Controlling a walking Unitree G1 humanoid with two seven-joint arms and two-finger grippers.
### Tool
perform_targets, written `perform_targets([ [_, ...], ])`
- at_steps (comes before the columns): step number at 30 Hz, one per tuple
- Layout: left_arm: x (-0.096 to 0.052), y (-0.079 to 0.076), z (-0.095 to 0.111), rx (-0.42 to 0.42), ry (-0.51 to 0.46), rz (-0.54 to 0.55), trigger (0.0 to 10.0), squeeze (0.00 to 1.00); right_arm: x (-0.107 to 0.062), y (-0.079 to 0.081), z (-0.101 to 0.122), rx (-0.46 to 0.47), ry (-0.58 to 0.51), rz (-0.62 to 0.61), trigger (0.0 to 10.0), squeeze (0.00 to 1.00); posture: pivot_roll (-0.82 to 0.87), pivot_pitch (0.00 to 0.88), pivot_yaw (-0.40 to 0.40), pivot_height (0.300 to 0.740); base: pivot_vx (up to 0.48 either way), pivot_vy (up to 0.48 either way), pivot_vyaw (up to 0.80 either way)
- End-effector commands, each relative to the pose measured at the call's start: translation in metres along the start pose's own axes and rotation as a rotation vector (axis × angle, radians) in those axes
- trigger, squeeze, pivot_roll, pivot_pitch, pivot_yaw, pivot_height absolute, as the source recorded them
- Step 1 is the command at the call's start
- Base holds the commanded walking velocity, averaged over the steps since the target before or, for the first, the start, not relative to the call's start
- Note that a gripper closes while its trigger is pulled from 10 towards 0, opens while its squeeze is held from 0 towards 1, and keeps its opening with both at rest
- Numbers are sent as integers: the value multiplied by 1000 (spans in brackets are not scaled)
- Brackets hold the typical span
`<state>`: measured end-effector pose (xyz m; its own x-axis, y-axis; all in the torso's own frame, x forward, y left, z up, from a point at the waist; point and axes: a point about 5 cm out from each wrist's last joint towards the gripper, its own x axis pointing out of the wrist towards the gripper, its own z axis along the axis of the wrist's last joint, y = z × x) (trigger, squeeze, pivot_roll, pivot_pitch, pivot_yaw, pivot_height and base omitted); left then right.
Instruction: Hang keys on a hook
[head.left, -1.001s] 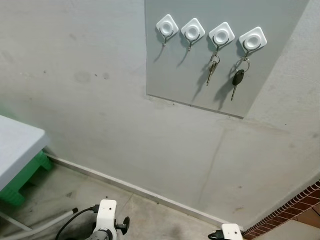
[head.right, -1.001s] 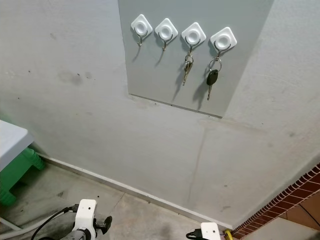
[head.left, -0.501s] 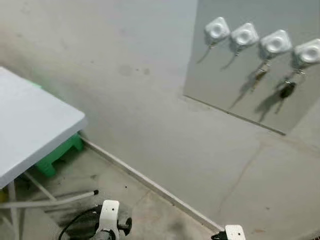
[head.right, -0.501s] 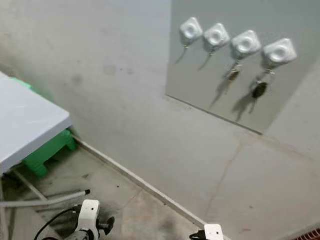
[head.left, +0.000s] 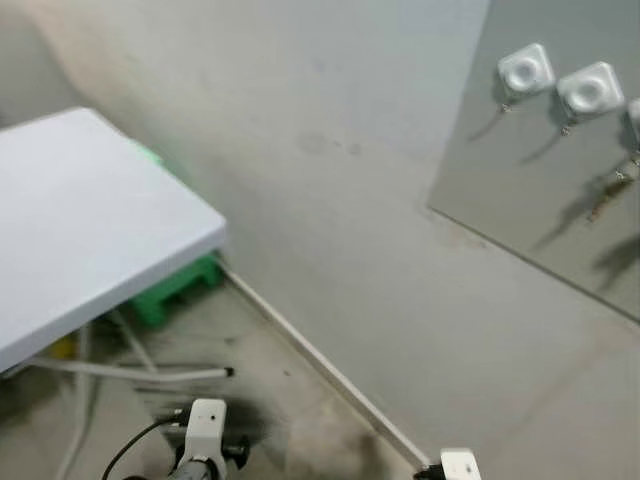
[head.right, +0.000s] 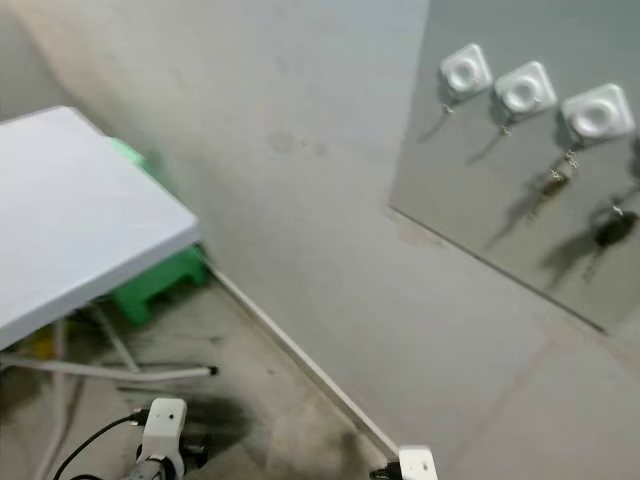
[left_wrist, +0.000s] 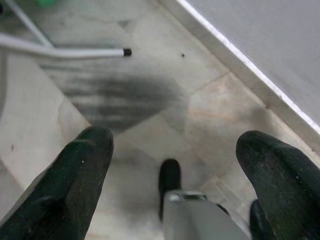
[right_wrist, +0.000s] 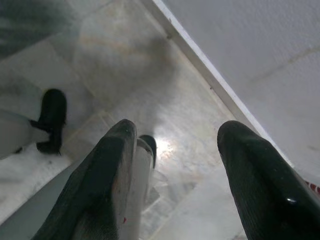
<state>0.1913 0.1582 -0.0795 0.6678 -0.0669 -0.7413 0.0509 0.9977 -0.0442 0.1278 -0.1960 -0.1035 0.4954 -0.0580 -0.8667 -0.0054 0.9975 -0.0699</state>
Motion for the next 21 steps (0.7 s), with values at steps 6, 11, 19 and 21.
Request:
perform_targets([
  [6,-2,2,-5,1,20,10,10000,0,-1,-1,-7,5,27,-7,10000,0,1,0,-8,740,0,0,800],
  [11,-2,2,-7,-1,24,11,10000,0,-2,-2,-9,6,35,-6,10000,0,3,0,-9,740,0,0,800],
  [19,-2,3,-7,-2,28,15,10000,0,-1,-1,-8,-6,37,-6,10000,0,6,0,-14,740,0,0,800],
  [21,-2,3,-7,4,29,15,10000,0,-1,-1,-8,-8,37,-3,10000,0,6,0,-14,740,0,0,800],
])
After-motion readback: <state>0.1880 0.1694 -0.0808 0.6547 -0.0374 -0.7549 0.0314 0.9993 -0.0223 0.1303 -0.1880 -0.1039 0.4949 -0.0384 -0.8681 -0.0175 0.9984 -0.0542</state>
